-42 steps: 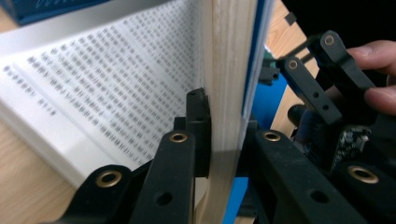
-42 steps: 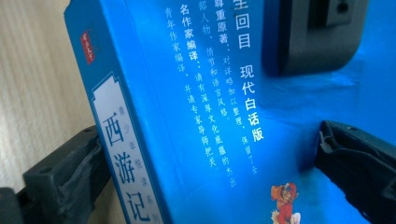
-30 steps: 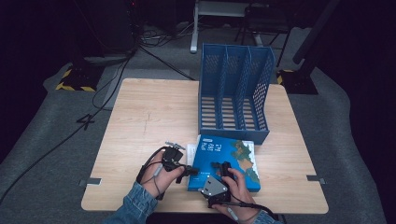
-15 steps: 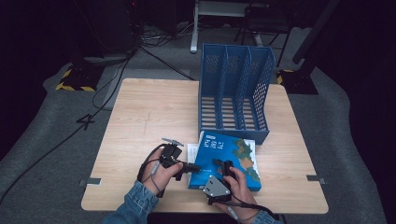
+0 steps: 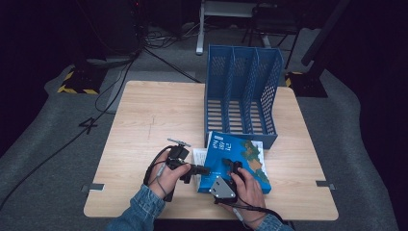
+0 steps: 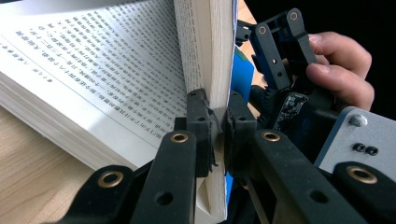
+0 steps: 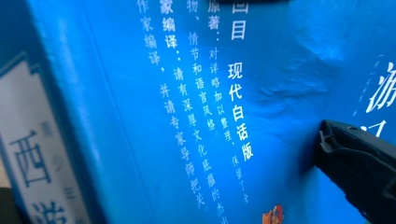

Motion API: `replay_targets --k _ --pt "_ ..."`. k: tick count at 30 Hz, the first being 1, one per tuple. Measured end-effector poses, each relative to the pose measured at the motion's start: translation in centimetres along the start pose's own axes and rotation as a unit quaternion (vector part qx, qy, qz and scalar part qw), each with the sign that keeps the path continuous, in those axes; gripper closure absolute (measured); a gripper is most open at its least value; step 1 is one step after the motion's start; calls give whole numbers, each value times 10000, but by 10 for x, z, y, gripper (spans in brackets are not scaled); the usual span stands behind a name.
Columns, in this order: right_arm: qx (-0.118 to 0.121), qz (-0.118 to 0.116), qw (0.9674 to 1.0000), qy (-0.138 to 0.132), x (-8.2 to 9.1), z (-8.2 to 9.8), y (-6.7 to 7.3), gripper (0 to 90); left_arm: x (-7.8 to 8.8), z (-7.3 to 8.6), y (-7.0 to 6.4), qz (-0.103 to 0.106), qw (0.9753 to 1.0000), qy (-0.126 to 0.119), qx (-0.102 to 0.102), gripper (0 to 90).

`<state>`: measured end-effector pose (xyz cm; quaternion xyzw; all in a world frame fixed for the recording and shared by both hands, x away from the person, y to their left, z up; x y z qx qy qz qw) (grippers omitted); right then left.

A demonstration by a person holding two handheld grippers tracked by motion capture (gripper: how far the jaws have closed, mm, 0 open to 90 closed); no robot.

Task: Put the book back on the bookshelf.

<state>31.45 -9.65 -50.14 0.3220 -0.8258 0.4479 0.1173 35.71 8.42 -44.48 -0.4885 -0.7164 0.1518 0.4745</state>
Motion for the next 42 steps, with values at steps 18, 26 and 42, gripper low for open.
replay_targets --k 18,26,42 --pt "375 58 9990 248 -4 2 4 0 -2 0 -1 44 9998 -56 165 831" --pt "64 -218 9994 266 -7 2 -1 36 -5 3 3 -231 9997 -52 29 791" --pt "215 -485 9971 540 -12 -3 -2 58 -8 6 7 -358 9990 -206 162 797"
Point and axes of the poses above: each handheld gripper's, and its own axes: x roughly backward along the jaws, z roughly out of its underside, y roughly to its left, the point moved 2 cm from there along -x, roughly forward along the jaws
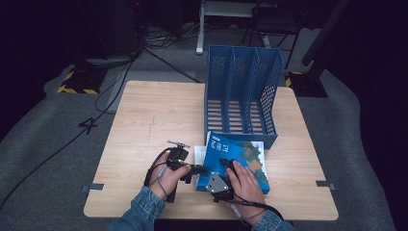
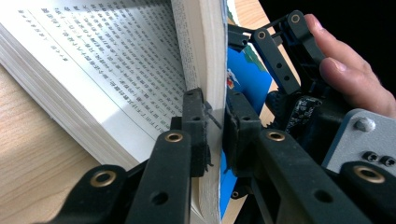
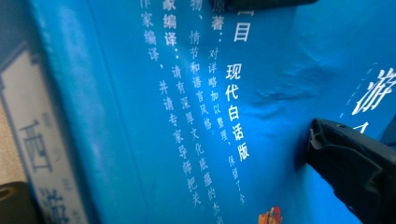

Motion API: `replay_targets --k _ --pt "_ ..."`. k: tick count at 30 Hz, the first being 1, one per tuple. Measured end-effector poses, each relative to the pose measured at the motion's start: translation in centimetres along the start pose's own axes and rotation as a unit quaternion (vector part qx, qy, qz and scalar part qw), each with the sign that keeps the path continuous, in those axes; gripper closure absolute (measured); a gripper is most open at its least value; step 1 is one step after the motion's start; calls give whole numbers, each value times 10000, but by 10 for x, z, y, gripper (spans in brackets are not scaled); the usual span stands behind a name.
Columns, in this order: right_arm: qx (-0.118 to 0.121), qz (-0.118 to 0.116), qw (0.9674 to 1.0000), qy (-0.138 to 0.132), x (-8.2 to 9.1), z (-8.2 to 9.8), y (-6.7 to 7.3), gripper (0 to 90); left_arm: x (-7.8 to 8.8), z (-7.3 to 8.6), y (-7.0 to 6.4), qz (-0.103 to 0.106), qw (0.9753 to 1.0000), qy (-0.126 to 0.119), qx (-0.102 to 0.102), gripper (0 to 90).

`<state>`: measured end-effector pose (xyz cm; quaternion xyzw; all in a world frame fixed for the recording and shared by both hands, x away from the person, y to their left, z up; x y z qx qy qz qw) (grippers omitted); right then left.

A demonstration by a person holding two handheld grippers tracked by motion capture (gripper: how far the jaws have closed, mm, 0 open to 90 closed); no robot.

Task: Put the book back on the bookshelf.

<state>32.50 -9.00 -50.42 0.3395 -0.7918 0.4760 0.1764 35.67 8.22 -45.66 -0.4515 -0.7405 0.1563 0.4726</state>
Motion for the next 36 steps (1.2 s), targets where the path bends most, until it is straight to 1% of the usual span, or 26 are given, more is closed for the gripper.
replay_targets --k 1,2,3,4,5,6,7,9,11,14,17,18,20,21,23,24,25,26,29,30,31,32,33,34,35,36 --pt "20 -25 10000 -21 1 0 1 101 -1 0 1 -82 10000 18 -53 784" --pt "74 -117 9999 -22 2 0 2 129 -1 1 1 -93 9999 12 -34 771" --pt "74 -117 9999 -22 2 0 2 129 -1 1 1 -93 9999 12 -34 752" --pt "111 -59 9999 3 2 -1 2 154 -2 1 2 -119 9999 -1 -40 752" --pt "153 -73 9999 29 3 -2 3 184 -3 1 3 -155 9999 -1 -73 732" --pt "183 -92 9998 45 4 -3 4 220 -4 2 3 -255 9996 19 -129 710" --pt "194 -188 9996 100 5 -4 4 253 -5 2 5 -267 9995 89 -132 702" --pt "167 -347 9991 182 8 -6 1 309 -3 3 8 -58 10000 11 -29 691" --pt "93 -366 9991 187 9 -8 -1 339 -1 2 10 130 9999 -33 84 674" --pt "69 -379 9990 217 11 -9 -2 374 0 2 10 204 9998 -52 34 621" --pt "121 -330 9991 220 13 -10 -2 407 6 3 8 61 9998 -160 -142 598" --pt "136 -385 9990 203 15 -9 -2 431 9 3 7 43 9995 -213 -208 584" --pt "-17 -390 9992 112 19 -10 -6 493 20 1 7 46 9990 -388 -238 554" --pt "24 -387 9992 87 22 -9 -8 569 25 0 9 -2 9983 -505 -290 541" --pt "-199 -451 9988 5 26 -10 -13 584 41 -3 15 -52 9967 -749 -294 535" --pt "-348 -472 9983 -53 27 -9 -16 585 46 -3 19 -96 9961 -832 -272 524" --pt "-399 -532 9978 -78 28 -8 -18 588 50 -3 23 -187 9953 -900 -303 518" --pt "-459 -559 9973 -128 29 -8 -20 589 52 -3 25 -232 9950 -934 -283 519" --pt "-731 -657 9948 -279 32 -6 -27 591 58 -2 37 -519 9927 -1051 -266 512" --pt "-731 -657 9948 -279 32 -6 -27 591 58 -2 37 -519 9927 -1051 -266 511" --pt "-794 -684 9939 -334 34 -5 -30 594 60 -2 44 -742 9910 -1073 -313 511" --pt "-930 -780 9917 -419 37 -4 -35 596 61 -2 47 -858 9898 -1094 -296 510" --pt "-1012 -832 9903 -472 38 -3 -37 598 63 -2 52 -1131 9867 -1096 -403 505" --pt "-1099 -910 9882 -564 41 -2 -41 600 64 -3 56 -1289 9841 -1114 -508 498" --pt "-1130 -945 9872 -615 43 -1 -43 603 68 -3 61 -1487 9801 -1147 -647 492" --pt "-1154 -1027 9856 -693 46 0 -47 603 71 -4 66 -1632 9772 -1165 -700 477"
Point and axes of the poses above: each handheld gripper's, and its own axes: x roughly backward along the jaws, z roughly out of its underside, y roughly to its left, the point moved 2 cm from there along -x, roughly forward along the jaws
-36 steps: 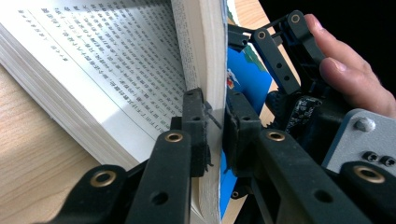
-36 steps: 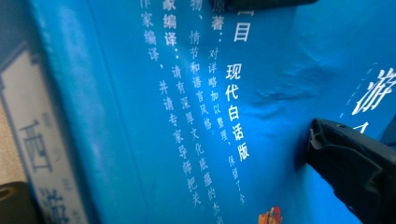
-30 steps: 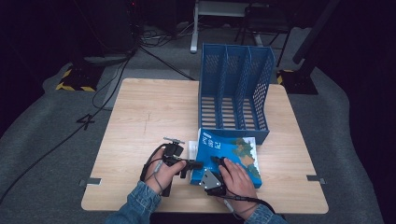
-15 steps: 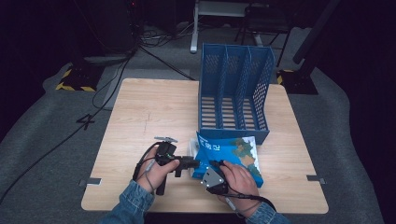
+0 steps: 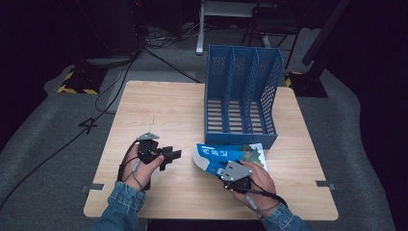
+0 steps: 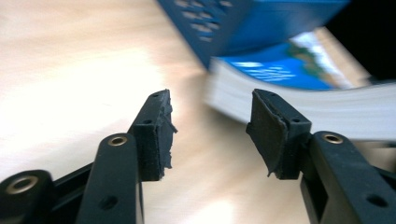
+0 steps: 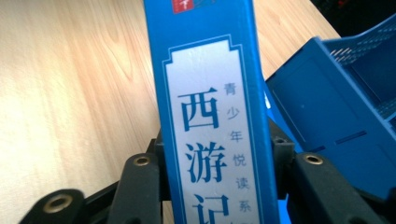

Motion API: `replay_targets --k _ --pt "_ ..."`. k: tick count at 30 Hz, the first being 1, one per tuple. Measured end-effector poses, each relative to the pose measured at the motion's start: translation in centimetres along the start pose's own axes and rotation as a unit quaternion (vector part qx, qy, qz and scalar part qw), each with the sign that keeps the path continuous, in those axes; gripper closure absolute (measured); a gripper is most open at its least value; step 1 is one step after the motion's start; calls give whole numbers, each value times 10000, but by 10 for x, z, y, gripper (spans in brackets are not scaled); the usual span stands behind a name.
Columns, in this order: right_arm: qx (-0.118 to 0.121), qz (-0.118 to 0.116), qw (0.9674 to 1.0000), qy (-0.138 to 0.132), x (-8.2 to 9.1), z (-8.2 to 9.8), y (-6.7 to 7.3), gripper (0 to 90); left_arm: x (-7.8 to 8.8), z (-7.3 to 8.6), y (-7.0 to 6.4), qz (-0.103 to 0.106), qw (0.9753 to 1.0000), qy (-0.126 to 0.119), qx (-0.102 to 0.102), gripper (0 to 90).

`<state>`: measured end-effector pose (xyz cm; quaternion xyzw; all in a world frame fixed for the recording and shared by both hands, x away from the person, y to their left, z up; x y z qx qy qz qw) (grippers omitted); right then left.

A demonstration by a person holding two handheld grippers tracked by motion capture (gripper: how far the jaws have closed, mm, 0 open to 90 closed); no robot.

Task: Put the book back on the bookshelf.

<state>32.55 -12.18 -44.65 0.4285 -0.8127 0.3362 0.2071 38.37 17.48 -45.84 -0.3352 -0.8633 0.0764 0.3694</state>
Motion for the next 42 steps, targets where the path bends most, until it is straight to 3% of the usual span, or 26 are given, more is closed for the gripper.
replay_targets --k 3,8,13,14,15,16,18,20,22,28,30,33,35,36,37,42 --pt "-218 -234 9994 -118 9 -1 -6 606 6 0 16 -505 9986 -46 -143 467" --pt "-742 -524 9945 -524 26 -3 -22 613 6 6 33 -875 9961 90 -99 466" --pt "-1390 -697 9812 -1140 50 -7 -42 619 -1 16 47 -1166 9922 420 -153 464" --pt "-1475 -712 9786 -1244 54 -8 -45 620 -3 18 50 -1233 9911 483 -154 464" --pt "-1475 -712 9786 -1244 54 -8 -45 620 -3 18 50 -1233 9911 483 -154 463" --pt "-1622 -704 9729 -1489 64 -11 -51 621 -4 21 55 -1360 9889 560 -200 463" --pt "-1659 -685 9714 -1553 66 -11 -52 621 -4 22 57 -1392 9883 583 -202 460" --pt "-1784 -531 9661 -1790 77 -15 -59 622 -3 24 62 -1520 9862 619 -228 454" --pt "-1814 -481 9649 -1836 79 -17 -60 622 -2 24 66 -1661 9836 615 -334 451" --pt "-2245 -325 9501 -2142 92 -26 -74 623 -4 29 72 -1841 9772 771 -728 430" --pt "-2359 -294 9461 -2198 95 -29 -76 623 -6 29 73 -1800 9779 716 -787 413" --pt "-2680 -175 9339 -2361 99 -33 -81 623 -7 30 75 -1741 9790 592 -879 366" --pt "-2854 -158 9273 -2416 101 -35 -86 623 -11 33 77 -1690 9806 313 -939 340" --pt "-2959 -122 9238 -2426 103 -37 -89 622 -12 33 77 -1674 9810 312 -934 323" --pt "-3019 -58 9217 -2435 104 -38 -90 623 -12 33 76 -1669 9811 311 -925 323" --pt "-3065 223 9184 -2493 111 -47 -95 623 -12 33 76 -1676 9810 313 -927 323"
Point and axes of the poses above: each handheld gripper's, and its own axes: x roughly backward along the jaws, z roughly out of its underside, y roughly to its left, the point moved 2 cm from there along -x, roughly forward along the jaws
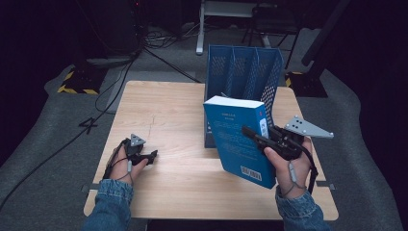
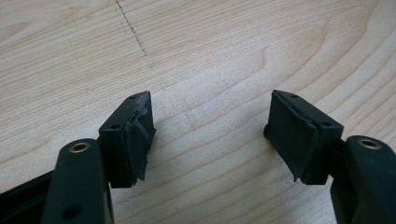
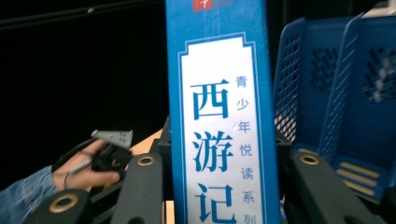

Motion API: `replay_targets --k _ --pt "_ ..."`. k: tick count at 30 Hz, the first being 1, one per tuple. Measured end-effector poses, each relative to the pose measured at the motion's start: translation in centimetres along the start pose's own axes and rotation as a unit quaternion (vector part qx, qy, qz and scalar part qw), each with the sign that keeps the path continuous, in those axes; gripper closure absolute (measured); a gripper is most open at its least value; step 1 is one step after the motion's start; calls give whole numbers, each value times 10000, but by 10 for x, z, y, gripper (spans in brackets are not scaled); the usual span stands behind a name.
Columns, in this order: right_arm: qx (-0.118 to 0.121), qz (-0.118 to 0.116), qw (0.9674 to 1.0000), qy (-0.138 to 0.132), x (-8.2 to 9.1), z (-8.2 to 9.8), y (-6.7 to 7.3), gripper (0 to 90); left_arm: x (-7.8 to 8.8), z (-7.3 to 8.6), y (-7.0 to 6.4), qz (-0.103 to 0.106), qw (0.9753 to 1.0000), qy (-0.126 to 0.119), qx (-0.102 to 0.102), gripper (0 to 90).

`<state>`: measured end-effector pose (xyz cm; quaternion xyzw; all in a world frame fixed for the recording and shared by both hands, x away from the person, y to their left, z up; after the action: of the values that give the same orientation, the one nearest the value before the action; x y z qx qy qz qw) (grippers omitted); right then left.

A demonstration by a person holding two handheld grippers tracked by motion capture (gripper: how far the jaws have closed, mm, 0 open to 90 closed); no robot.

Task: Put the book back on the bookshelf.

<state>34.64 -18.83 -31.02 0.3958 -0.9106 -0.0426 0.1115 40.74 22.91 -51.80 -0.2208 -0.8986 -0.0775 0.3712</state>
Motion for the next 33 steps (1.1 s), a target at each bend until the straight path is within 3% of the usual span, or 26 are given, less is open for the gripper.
replay_targets --k 3,27,33 --pt "-109 62 9999 -44 1 -6 1 622 0 0 0 -4 10000 6 -5 323" --pt "-39 233 9997 -14 5 -10 4 622 -4 -4 -2 -19 10000 -5 12 323" --pt "44 263 9987 -436 6 -5 7 623 -4 -4 -2 -39 10000 -9 13 324"
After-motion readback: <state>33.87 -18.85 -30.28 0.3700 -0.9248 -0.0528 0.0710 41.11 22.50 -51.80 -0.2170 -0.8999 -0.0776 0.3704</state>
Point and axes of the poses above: each handheld gripper's, and its own axes: x roughly backward along the jaws, z roughly out of its underside, y roughly to its left, the point moved 2 cm from there along -x, roughly forward along the jaws
